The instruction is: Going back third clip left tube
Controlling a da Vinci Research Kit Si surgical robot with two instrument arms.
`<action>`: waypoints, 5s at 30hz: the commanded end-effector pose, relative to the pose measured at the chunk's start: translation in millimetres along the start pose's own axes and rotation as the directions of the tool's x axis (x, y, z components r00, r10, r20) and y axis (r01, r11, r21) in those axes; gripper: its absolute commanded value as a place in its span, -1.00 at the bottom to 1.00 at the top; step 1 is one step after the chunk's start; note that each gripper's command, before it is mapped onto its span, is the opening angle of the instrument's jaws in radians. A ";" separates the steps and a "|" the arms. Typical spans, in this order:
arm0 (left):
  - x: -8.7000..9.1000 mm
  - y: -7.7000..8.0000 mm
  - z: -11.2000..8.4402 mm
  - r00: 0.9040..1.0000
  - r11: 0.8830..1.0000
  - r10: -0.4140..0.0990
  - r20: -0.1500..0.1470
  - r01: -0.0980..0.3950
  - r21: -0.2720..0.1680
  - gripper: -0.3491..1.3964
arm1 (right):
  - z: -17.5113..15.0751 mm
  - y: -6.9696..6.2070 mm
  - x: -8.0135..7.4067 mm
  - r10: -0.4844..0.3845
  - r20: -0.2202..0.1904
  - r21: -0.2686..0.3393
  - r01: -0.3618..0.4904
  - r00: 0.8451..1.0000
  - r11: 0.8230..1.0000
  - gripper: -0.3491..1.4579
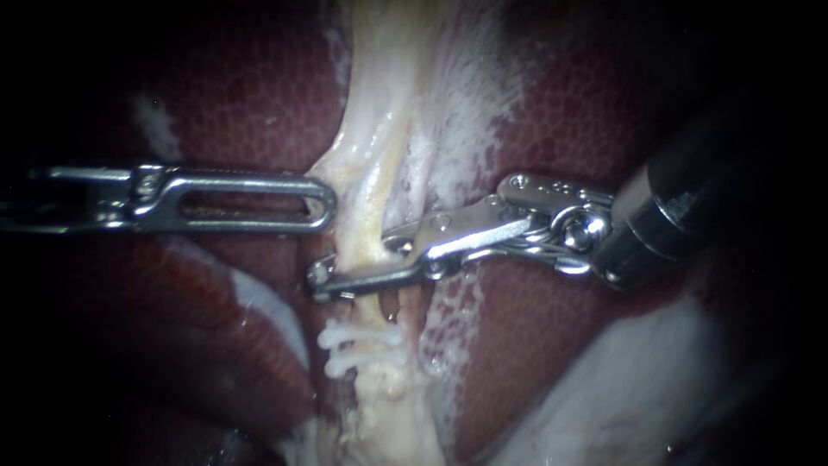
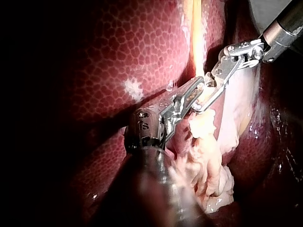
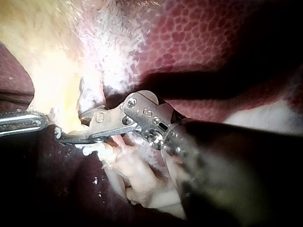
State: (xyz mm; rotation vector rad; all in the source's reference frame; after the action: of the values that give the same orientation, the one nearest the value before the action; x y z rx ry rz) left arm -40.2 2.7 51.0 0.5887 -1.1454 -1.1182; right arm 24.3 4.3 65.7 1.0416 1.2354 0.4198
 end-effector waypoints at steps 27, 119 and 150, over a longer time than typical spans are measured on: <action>0.1 0.0 -0.1 1.000 1.000 0.001 0.000 -0.001 0.000 -1.00 | 0.8 -0.3 0.3 -0.296 0.024 -0.012 0.296 0.955 0.955 0.05; 0.6 0.1 0.3 1.000 1.000 0.003 0.002 -0.003 -0.003 -1.00 | -16.0 -8.4 0.0 -0.476 0.050 -0.158 0.477 0.878 0.864 0.05; 0.9 0.5 1.3 1.000 1.000 0.006 0.003 -0.006 -0.003 -1.00 | -15.8 -9.5 -1.7 -0.489 0.056 -0.155 0.491 0.871 0.857 0.05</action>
State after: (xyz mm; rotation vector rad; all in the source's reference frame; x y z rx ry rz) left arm -41.3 2.2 52.4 0.5816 -1.1474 -1.1155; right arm 7.0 4.8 59.3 0.5539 1.3748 0.1111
